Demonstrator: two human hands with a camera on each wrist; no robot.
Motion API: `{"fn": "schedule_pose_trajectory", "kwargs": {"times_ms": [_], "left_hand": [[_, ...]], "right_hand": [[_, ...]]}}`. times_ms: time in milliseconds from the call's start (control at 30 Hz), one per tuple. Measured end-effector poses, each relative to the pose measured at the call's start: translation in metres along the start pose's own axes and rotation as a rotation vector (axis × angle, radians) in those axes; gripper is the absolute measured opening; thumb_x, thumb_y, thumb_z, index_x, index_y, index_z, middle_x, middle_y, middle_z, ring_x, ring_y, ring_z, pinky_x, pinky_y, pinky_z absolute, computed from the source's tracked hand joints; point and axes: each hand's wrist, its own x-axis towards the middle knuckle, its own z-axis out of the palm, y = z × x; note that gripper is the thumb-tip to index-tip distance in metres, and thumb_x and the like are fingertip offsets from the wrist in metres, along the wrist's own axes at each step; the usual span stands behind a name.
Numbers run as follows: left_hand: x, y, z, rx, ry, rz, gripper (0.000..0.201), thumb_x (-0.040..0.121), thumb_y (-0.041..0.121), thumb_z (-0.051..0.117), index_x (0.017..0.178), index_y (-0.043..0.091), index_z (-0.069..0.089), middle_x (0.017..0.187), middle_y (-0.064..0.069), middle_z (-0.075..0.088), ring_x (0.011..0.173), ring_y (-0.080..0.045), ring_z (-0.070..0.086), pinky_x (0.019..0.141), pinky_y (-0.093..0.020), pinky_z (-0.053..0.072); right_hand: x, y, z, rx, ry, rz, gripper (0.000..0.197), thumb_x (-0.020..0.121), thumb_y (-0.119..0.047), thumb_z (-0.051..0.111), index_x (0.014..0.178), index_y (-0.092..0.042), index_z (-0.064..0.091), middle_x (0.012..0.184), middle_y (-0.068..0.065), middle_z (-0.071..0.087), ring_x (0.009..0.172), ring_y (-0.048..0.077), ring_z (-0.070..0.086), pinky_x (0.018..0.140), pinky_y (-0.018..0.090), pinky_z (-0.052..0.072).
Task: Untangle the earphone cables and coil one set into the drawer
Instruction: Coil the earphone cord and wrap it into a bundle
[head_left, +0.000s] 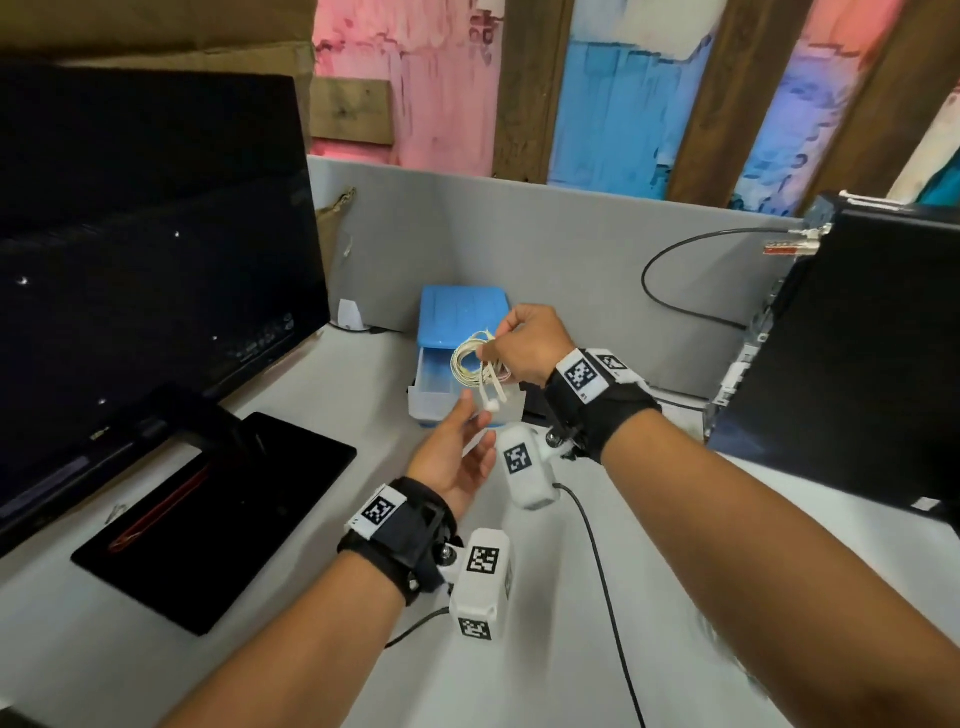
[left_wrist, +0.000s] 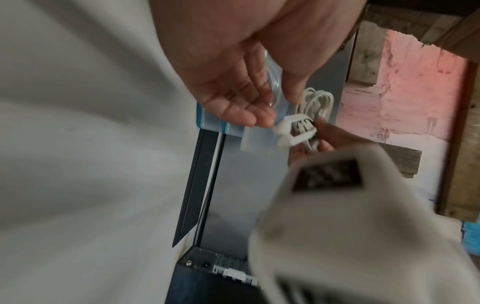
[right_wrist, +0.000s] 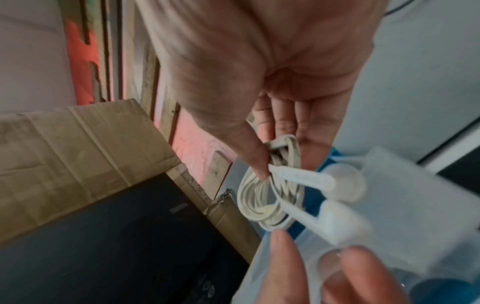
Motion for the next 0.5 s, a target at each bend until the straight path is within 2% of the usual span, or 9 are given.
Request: {"fn": "schedule_pose_trajectory", "kwargs": {"times_ms": [67,133,167,233,267,333,400,433,500], "left_hand": [[-0.002,-0.002,-0.004,0.025,-0.004,0.005,0.03,0.085,0.05,0.066,0.09,0.021,0.068,0.075,0.009,0.061,0.061,-0.007,0.053,0.048,-0.018,0.047],[-0.004,-0.006,-0.008,0.043,-0.013,0.007,0.03,0.085,0.05,0.066,0.092,0.02,0.068,0.078,0.006,0.063,0.067,-0.009,0.055,0.054,-0.02,0.047],[-0.003,-0.008,-0.01,0.047,-0.023,0.011,0.033,0.084,0.05,0.067,0.096,0.019,0.069,0.084,0.004,0.066,0.072,-0.011,0.058,0.061,-0.022,0.049],[-0.002,-0.013,-0.014,0.05,-0.031,0.022,0.043,0.08,0.052,0.069,0.109,0.019,0.071,0.099,-0.001,0.071,0.086,-0.016,0.063,0.079,-0.031,0.051],[-0.002,-0.015,-0.014,0.051,-0.033,0.027,0.047,0.079,0.052,0.069,0.113,0.02,0.071,0.103,-0.002,0.072,0.089,-0.016,0.064,0.084,-0.033,0.051],[-0.002,-0.018,-0.013,0.05,-0.038,0.029,0.047,0.08,0.052,0.069,0.114,0.02,0.071,0.106,-0.001,0.074,0.086,-0.014,0.067,0.078,-0.031,0.053],[-0.003,-0.018,-0.012,0.056,-0.033,0.041,0.038,0.084,0.048,0.068,0.11,0.02,0.072,0.101,0.001,0.075,0.079,-0.012,0.067,0.069,-0.025,0.053],[-0.003,-0.018,-0.011,0.062,-0.033,0.052,0.033,0.086,0.045,0.067,0.106,0.02,0.072,0.098,0.002,0.075,0.077,-0.011,0.067,0.067,-0.024,0.051],[-0.004,-0.019,-0.01,0.068,-0.033,0.063,0.023,0.089,0.04,0.066,0.1,0.02,0.072,0.095,0.004,0.074,0.076,-0.012,0.064,0.066,-0.023,0.049]], "right_hand": [[0.008,0.001,0.011,-0.081,-0.052,0.011,0.03,0.065,-0.005,0.078,0.065,-0.018,0.051,0.073,0.009,0.064,0.072,0.03,0.068,0.072,0.05,0.061],[0.015,0.001,0.018,-0.228,-0.097,-0.013,0.025,0.072,-0.005,0.073,0.068,-0.017,0.051,0.073,0.005,0.06,0.071,0.024,0.061,0.07,0.039,0.059],[0.016,-0.001,0.021,-0.297,-0.118,-0.028,0.021,0.075,-0.005,0.071,0.072,-0.015,0.053,0.072,0.004,0.059,0.071,0.022,0.059,0.067,0.033,0.056],[0.02,-0.004,0.025,-0.41,-0.159,-0.061,0.013,0.077,-0.006,0.07,0.084,-0.01,0.059,0.072,0.002,0.058,0.071,0.021,0.059,0.065,0.031,0.052],[0.021,-0.005,0.027,-0.457,-0.172,-0.075,0.015,0.076,-0.007,0.07,0.088,-0.006,0.063,0.073,0.003,0.06,0.071,0.022,0.06,0.065,0.031,0.053],[0.024,-0.005,0.031,-0.542,-0.17,-0.097,0.018,0.075,-0.009,0.071,0.091,-0.004,0.066,0.076,0.004,0.063,0.069,0.022,0.062,0.064,0.03,0.054],[0.024,-0.004,0.031,-0.656,-0.151,-0.15,0.01,0.077,-0.013,0.068,0.085,-0.006,0.065,0.076,0.003,0.065,0.068,0.023,0.064,0.064,0.032,0.056],[0.023,-0.004,0.029,-0.718,-0.148,-0.174,0.007,0.08,-0.014,0.066,0.081,-0.008,0.062,0.074,0.004,0.063,0.068,0.025,0.063,0.061,0.031,0.055],[0.02,-0.002,0.028,-0.818,-0.159,-0.221,0.013,0.085,-0.015,0.061,0.076,-0.011,0.053,0.07,0.004,0.057,0.067,0.025,0.058,0.058,0.03,0.047]]}}
